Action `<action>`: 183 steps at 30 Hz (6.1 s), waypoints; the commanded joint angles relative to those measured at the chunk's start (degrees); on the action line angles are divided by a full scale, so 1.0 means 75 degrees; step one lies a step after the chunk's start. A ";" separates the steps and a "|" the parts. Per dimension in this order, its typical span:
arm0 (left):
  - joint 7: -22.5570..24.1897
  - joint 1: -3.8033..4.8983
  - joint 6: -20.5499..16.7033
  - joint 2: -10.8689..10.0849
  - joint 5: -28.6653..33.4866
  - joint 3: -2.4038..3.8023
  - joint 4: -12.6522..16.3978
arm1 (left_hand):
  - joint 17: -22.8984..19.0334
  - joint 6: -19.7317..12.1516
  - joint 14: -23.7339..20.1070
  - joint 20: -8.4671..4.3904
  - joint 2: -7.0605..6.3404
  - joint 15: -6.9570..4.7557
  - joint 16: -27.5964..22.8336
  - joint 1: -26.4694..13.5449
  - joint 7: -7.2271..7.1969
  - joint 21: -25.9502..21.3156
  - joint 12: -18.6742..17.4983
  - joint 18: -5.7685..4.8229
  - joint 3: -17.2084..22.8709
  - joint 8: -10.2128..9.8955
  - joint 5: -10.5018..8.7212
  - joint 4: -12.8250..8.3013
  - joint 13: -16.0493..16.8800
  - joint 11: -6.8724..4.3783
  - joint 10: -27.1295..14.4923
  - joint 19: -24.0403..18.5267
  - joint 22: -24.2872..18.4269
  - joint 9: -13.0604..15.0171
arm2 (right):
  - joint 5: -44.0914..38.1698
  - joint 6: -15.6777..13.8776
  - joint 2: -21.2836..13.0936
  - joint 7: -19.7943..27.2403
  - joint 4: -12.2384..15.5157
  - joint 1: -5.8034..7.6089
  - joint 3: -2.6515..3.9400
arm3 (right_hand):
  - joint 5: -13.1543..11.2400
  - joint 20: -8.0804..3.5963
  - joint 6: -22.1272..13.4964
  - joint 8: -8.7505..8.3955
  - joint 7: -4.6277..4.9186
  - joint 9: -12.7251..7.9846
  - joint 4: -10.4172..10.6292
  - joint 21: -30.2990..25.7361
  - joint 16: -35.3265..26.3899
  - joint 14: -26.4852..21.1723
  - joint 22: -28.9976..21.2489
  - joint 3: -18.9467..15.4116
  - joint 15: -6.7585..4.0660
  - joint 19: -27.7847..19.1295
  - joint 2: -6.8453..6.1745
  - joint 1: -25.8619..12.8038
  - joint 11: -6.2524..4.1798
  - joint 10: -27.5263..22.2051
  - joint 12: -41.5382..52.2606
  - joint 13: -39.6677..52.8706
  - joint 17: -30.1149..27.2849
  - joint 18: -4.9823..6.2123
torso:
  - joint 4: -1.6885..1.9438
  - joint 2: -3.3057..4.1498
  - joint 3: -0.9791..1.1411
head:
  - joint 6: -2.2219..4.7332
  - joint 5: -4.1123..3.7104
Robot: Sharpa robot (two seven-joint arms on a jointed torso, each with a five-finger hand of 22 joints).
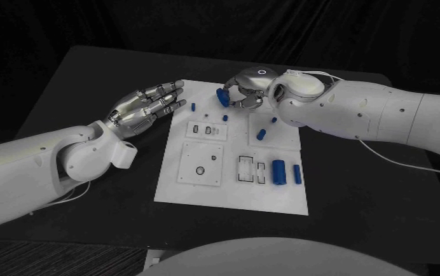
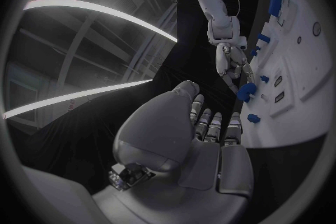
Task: Assemble the parts on the task board
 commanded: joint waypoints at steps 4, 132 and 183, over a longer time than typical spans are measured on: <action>0.0061 -0.0011 0.0108 0.0005 -0.0008 0.0006 0.0006 | 0.0004 0.0034 -0.0004 0.0049 0.0003 0.0040 0.0028 -0.0084 0.0035 0.0012 0.0042 0.0089 0.0060 0.0029 -0.0051 -0.0010 0.0006 0.0057 -0.0013 -0.0001 0.0001 0.0007 | -0.0050 -0.0199 0.0007 0.0121 0.0062 -0.0053 -0.0023 | -0.0138 -0.0049 -0.0126 -0.0049 0.0003 -0.0077 -0.0021 -0.0058 -0.0044 0.0625 0.1719 -0.0026 -0.0061 0.0407 0.0070 -0.0006 -0.0055 0.0673 -0.0042 0.1828 0.1021 0.0038 | 0.0008 0.0001 -0.0006 | 0.0012 0.0008; 0.0048 -0.0012 0.0045 0.0096 -0.0008 0.0006 0.0005 | 0.0009 0.0079 0.0006 0.0053 0.0003 0.0042 0.0051 -0.0119 0.0042 0.0016 0.0102 0.0091 0.0238 0.0067 -0.0035 -0.0054 0.0011 0.0064 -0.0005 0.0012 0.0006 0.0013 | 0.0312 0.0836 0.1452 -0.0453 -0.0917 0.0079 -0.0019 | 0.0947 0.0116 0.0389 0.0554 0.0278 0.1254 -0.0321 -0.0062 -0.0028 0.0613 0.1728 -0.0182 0.0120 0.0439 0.0058 0.0247 0.0166 0.0800 0.0077 0.2012 0.0948 0.0033 | 0.0006 -0.0001 -0.0010 | -0.0097 0.0024; 0.0015 -0.0014 0.0088 0.0042 -0.0008 0.0006 -0.0028 | 0.0009 0.0074 0.0006 0.0055 0.0003 0.0044 0.0054 -0.0127 0.0044 0.0017 0.0106 0.0091 0.0273 0.0069 -0.0033 -0.0063 0.0010 0.0066 -0.0008 0.0014 0.0007 0.0012 | 0.0311 -0.0770 0.0499 0.0313 -0.0095 0.0436 -0.0021 | 0.1740 0.0087 0.0886 0.1635 0.0249 0.2806 -0.0343 -0.0048 0.0019 0.0624 0.1735 0.0135 0.0093 0.0442 0.0011 0.0099 0.0137 0.0800 0.0077 0.2012 0.1016 0.0028 | -0.0009 -0.0004 -0.0005 | -0.0097 0.0101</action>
